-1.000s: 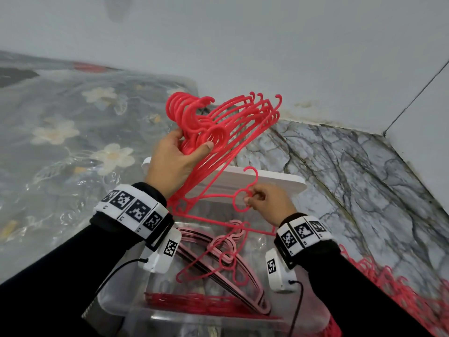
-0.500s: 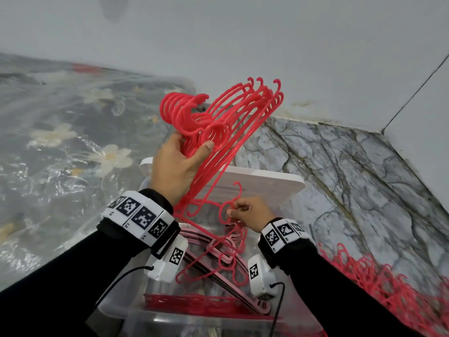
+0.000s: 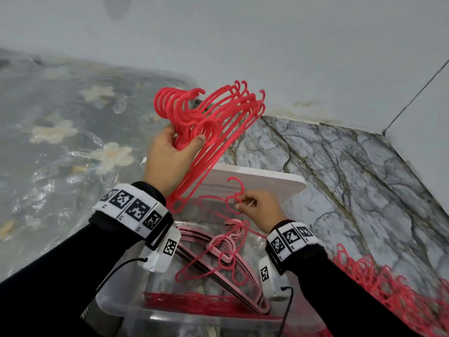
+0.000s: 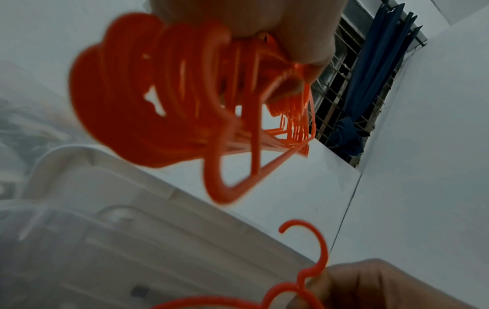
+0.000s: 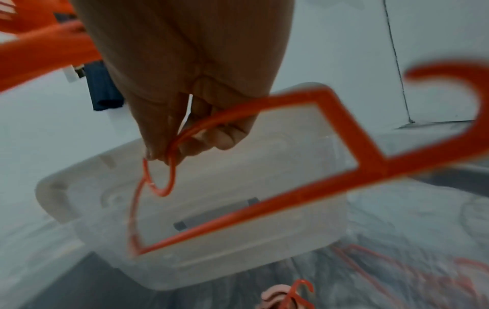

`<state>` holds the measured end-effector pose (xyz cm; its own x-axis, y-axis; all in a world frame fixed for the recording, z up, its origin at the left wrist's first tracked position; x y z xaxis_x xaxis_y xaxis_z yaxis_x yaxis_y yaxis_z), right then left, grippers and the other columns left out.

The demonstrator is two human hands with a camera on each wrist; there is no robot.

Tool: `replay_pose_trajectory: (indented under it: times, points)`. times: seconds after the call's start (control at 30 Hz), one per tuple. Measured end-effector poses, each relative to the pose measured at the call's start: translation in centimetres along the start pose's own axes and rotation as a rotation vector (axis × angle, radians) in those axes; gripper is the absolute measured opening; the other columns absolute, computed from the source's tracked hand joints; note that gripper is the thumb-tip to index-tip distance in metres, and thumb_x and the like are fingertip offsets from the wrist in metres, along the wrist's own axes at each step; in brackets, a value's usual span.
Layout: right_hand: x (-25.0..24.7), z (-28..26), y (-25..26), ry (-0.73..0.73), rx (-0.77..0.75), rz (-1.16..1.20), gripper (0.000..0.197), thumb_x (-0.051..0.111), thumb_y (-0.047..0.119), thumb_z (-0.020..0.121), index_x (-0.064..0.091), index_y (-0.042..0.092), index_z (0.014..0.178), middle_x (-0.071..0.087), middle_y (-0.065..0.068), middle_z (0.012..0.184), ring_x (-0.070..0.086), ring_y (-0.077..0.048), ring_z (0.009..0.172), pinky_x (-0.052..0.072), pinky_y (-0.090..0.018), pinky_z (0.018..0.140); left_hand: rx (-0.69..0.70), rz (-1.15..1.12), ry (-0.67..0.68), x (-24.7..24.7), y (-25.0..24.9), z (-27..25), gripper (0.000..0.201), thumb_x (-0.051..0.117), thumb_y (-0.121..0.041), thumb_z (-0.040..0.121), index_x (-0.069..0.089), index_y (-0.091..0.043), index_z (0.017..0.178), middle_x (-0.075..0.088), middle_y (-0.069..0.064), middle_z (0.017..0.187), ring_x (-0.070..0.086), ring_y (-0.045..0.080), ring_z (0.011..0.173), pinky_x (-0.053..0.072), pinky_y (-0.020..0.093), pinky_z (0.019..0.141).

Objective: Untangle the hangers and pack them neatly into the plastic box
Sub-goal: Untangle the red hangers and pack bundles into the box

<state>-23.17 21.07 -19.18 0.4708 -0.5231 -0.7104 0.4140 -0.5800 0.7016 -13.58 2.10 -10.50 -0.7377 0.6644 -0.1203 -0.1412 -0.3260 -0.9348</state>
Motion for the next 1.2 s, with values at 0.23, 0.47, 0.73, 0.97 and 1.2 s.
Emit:
replay_pose_trajectory:
  times: [0.23, 0.47, 0.73, 0.97, 1.2]
  points:
    - [-0.2, -2.1, 2.2, 0.102, 0.239, 0.536, 0.012, 0.060, -0.002, 0.088, 0.059, 0.009, 0.083, 0.060, -0.009, 0.075, 0.057, -0.008, 0.055, 0.052, -0.018, 0.050, -0.003, 0.122, 0.031, -0.2, 0.3, 0.1, 0.018, 0.068, -0.035, 0.075, 0.065, -0.031, 0.093, 0.070, -0.019, 0.076, 0.066, -0.003, 0.068, 0.049, 0.013, 0.064]
    - [1.7, -4.3, 4.4, 0.305, 0.277, 0.908, 0.018, 0.047, -0.010, 0.092, 0.059, 0.003, 0.084, 0.062, -0.012, 0.085, 0.066, -0.016, 0.069, 0.059, -0.022, 0.068, -0.016, 0.246, 0.110, 0.0, 0.5, -0.1, 0.030, 0.067, -0.053, 0.071, 0.067, -0.031, 0.091, 0.070, -0.019, 0.076, 0.064, -0.007, 0.069, 0.049, 0.020, 0.067]
    - [-0.1, -3.7, 6.2, -0.071, -0.054, 0.527, 0.017, 0.069, 0.008, 0.083, 0.064, 0.020, 0.072, 0.063, 0.005, 0.064, 0.053, -0.003, 0.059, 0.044, -0.014, 0.060, -0.048, 0.313, 0.209, 0.4, 1.7, -0.5, 0.048, 0.066, -0.064, 0.063, 0.066, -0.027, 0.094, 0.073, -0.008, 0.081, 0.069, 0.008, 0.076, 0.056, 0.041, 0.077]
    - [-1.8, -3.6, 7.0, -0.299, -0.160, 0.465, 0.008, 0.072, 0.015, 0.082, 0.066, 0.014, 0.077, 0.061, 0.010, 0.068, 0.051, 0.002, 0.063, 0.040, -0.007, 0.063, -0.014, 0.315, 0.355, 1.6, 1.6, -1.3, 0.076, 0.060, -0.084, 0.055, 0.065, -0.022, 0.098, 0.073, -0.002, 0.084, 0.069, 0.016, 0.078, 0.055, 0.044, 0.076]
    - [-3.5, -3.0, 6.4, -0.402, -0.182, 0.368, 0.009, 0.072, 0.016, 0.082, 0.067, 0.017, 0.075, 0.064, 0.009, 0.069, 0.057, -0.001, 0.064, 0.044, -0.009, 0.064, -0.034, 0.321, 0.413, 2.6, 1.3, -2.3, 0.071, 0.060, -0.082, 0.056, 0.064, -0.025, 0.099, 0.072, -0.006, 0.083, 0.068, 0.008, 0.076, 0.055, 0.042, 0.076]
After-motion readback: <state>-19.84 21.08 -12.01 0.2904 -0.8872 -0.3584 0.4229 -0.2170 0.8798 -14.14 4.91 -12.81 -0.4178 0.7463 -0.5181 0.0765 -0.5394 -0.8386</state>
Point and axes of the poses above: each hand's wrist, its own z-axis towards the middle knuckle, its own x-axis out of the palm, y = z × x, the point moved 3 cm from there along z, towards the middle knuckle
